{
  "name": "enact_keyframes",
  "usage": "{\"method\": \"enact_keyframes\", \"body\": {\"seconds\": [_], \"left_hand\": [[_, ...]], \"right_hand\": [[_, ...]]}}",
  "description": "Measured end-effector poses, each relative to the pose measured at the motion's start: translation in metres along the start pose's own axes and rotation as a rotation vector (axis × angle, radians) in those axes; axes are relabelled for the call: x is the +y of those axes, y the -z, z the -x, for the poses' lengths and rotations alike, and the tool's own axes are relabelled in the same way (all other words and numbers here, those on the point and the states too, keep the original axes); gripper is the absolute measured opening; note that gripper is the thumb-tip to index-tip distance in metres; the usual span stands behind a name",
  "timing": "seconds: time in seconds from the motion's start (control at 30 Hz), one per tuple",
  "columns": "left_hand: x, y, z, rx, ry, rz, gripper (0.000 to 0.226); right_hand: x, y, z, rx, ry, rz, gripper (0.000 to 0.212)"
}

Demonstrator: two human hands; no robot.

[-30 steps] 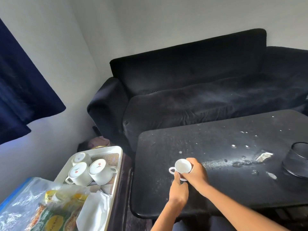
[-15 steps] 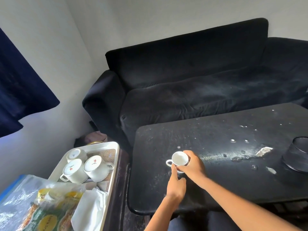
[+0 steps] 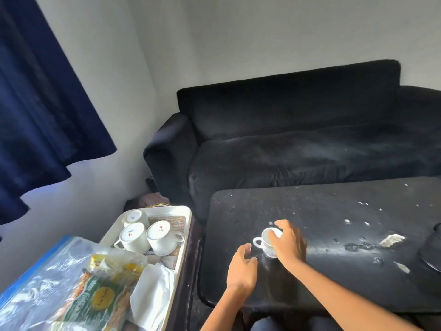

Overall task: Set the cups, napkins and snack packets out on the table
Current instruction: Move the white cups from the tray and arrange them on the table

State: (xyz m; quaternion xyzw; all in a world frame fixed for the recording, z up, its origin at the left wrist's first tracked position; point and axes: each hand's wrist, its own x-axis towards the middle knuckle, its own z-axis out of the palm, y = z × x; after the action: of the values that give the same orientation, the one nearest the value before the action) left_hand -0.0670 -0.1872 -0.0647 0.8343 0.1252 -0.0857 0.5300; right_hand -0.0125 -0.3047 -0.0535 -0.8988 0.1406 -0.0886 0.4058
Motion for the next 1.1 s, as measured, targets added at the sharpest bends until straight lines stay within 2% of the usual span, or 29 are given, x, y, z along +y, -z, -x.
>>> {"method": "enact_keyframes", "body": {"seconds": [0.2, 0.47, 0.63, 0.73, 0.87, 1.1], "left_hand": [[0.004, 0.054, 0.007, 0.268, -0.056, -0.064, 0.037], [0.000, 0.139, 0.000, 0.676, -0.158, -0.229, 0.027], [-0.012, 0.188, -0.016, 0.812, -0.158, -0.411, 0.027], [-0.020, 0.212, -0.029, 0.822, -0.060, -0.470, 0.033], [-0.027, 0.237, -0.049, 0.751, 0.079, -0.508, 0.045], [-0.029, 0.258, -0.081, 0.606, 0.118, -0.505, 0.062]], "right_hand": [[-0.042, -0.025, 0.017, -0.016, 0.188, 0.022, 0.024], [-0.108, -0.065, 0.040, -0.220, 0.473, -0.052, 0.020], [-0.149, -0.091, 0.046, -0.314, 0.603, -0.038, 0.019], [-0.173, -0.109, 0.048, -0.356, 0.637, 0.005, 0.024], [-0.197, -0.134, 0.050, -0.427, 0.698, 0.113, 0.034], [-0.209, -0.176, 0.052, -0.544, 0.761, 0.274, 0.039]]}}
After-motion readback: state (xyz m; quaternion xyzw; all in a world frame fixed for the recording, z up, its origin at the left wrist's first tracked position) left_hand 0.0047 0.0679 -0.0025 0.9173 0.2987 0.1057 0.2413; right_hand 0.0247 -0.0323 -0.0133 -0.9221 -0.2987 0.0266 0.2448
